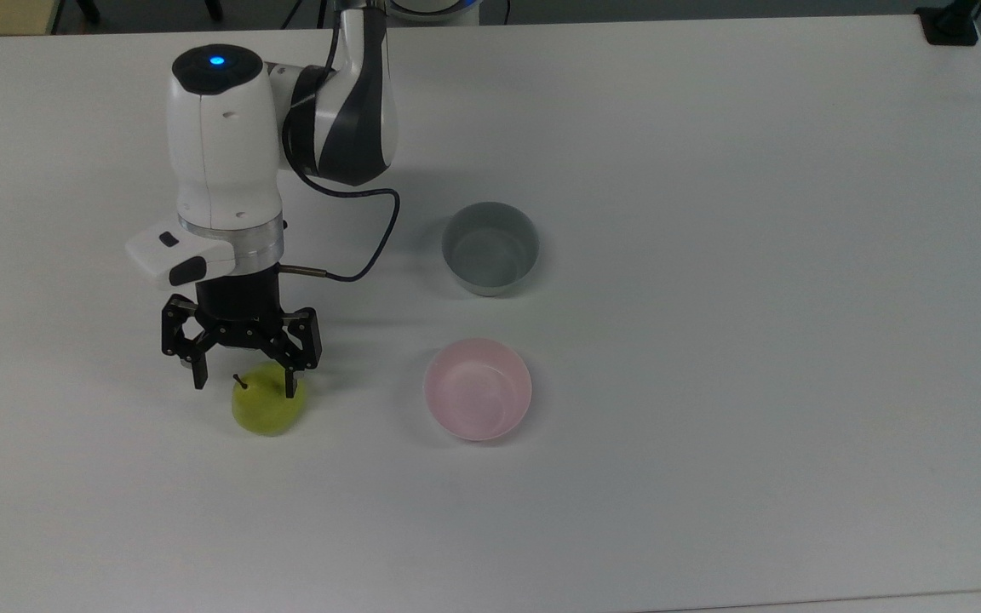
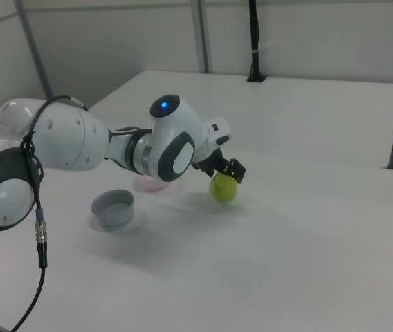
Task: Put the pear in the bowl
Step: 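Close the gripper around the green pear's body, then lift the pear and carry it over the pink bowl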
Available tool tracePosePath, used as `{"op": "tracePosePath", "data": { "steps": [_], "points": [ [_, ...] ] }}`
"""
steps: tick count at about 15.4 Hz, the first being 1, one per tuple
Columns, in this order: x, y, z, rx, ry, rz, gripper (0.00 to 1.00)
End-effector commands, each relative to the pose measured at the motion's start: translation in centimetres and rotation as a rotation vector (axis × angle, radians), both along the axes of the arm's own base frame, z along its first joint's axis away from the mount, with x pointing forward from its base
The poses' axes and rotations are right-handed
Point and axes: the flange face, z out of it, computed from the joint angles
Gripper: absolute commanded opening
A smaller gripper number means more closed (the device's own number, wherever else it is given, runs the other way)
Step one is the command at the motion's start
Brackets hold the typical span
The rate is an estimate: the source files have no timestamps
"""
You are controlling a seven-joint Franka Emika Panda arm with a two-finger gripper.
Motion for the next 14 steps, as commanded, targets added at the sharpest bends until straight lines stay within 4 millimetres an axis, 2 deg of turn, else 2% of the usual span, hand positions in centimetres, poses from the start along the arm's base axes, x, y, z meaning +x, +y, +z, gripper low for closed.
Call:
{"op": "tracePosePath", "data": {
  "steps": [1,4,6,10,12,14],
  "points": [
    [0.3,0.5,-0.9,-0.007,-0.03,0.013,1.0],
    [0.4,0.8,-1.5,-0.009,-0.025,0.021,1.0],
    [0.5,1.5,-1.6,-0.011,-0.023,0.032,0.87],
    [0.5,1.6,-1.5,-0.012,-0.025,0.033,0.57],
    [0.5,1.6,-1.4,-0.011,-0.026,0.032,0.5],
    [0.5,1.7,-0.8,-0.007,-0.033,0.03,0.48]
  ]
}}
